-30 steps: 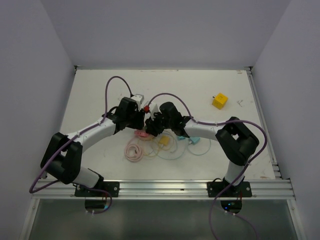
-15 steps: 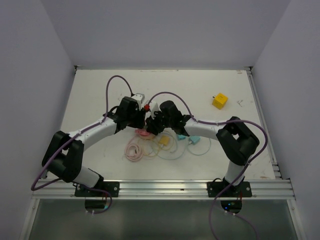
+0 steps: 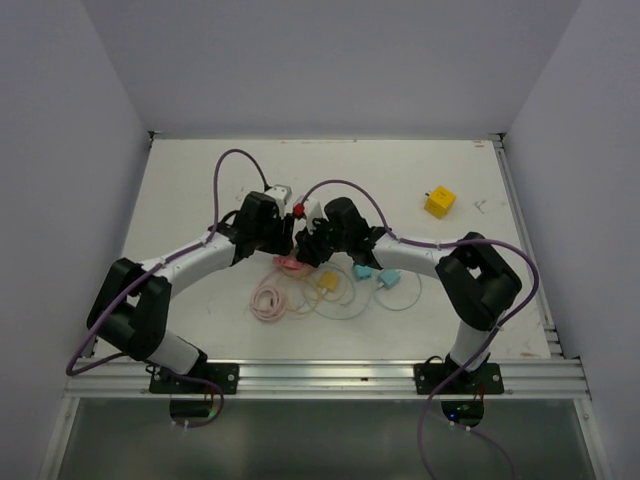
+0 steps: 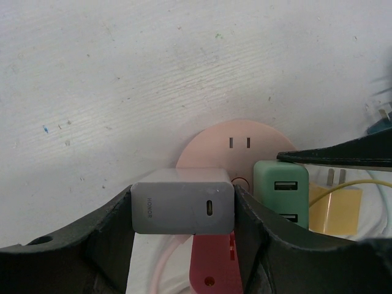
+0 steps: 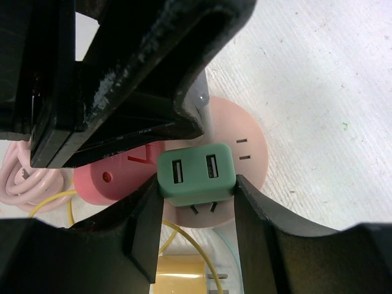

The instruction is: Pull the plug off the socket

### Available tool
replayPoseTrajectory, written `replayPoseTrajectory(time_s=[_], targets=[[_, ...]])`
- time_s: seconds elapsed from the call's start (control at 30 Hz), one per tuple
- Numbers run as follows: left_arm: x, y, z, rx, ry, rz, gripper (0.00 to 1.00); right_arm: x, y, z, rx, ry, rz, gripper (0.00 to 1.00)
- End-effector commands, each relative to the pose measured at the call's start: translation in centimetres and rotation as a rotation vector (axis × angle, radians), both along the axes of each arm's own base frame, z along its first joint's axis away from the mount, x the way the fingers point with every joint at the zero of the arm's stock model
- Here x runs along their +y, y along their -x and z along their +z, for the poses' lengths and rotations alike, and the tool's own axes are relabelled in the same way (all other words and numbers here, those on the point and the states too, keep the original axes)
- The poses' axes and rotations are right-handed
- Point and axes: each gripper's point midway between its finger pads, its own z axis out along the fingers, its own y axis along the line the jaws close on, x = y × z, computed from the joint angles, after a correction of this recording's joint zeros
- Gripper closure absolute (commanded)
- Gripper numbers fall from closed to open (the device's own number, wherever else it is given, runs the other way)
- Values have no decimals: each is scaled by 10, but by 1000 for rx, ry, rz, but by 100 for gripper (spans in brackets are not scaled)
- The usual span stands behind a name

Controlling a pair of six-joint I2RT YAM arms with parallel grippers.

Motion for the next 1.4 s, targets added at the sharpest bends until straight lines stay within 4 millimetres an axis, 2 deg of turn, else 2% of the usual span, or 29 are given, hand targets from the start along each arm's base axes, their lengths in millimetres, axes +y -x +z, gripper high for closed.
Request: replayPoseTrajectory(time_s=[0.0,0.2,0.27,0.57,0.67,0.7,0.77,0.8,0.83,0.9,0.93,0.97,1.0,1.03,1.1,1.2,1.27,1.3,1.33,1.37], targets=[[28,105,-83,441,-173,-88,100,48,2,246,-451,-551,177,100],[28,109,-89,473,-178,-93,100,53,9,259,-463,-566,230,100],[28,110,-89,476,-179,-92,100,56,6,257,-471,-553,243,100],[31,108,-89,471,-193,-68,100,64,-5,274,-508,-540,252,100],[32,106,-86,457,-197,-51,100,61,-3,275,-507,-534,249,100],[33,103,-85,448,-200,-44,100,58,-3,266,-493,-515,238,100],[33,99,-81,440,-186,-21,100,46,-7,262,-501,-487,208,100],[33,94,-78,431,-180,-12,100,38,-12,246,-475,-449,169,100],[35,89,-75,425,-166,17,100,25,-18,247,-465,-445,130,100],[39,81,-70,411,-160,50,100,5,-25,223,-399,-401,66,100],[44,70,-63,386,-157,84,100,-14,-40,214,-383,-365,-10,100],[48,66,-59,378,-164,103,100,-29,-46,208,-369,-331,-65,100],[51,56,-53,343,-176,132,100,-43,-51,190,-317,-271,-118,100],[52,52,-50,331,-178,138,100,-68,-67,181,-299,-228,-211,100],[50,44,-43,314,-174,148,100,-102,-77,156,-235,-158,-310,100],[45,40,-42,313,-159,145,100,-140,-83,123,-169,-60,-439,100],[44,38,-42,312,-160,144,100,-172,-93,107,-138,-5,-557,100],[45,36,-42,306,-162,145,100,-189,-96,93,-97,43,-603,100],[45,36,-41,305,-164,146,100,-197,-97,85,-56,65,-651,100],[45,35,-40,304,-165,145,100,-206,-104,87,-53,94,-690,100]])
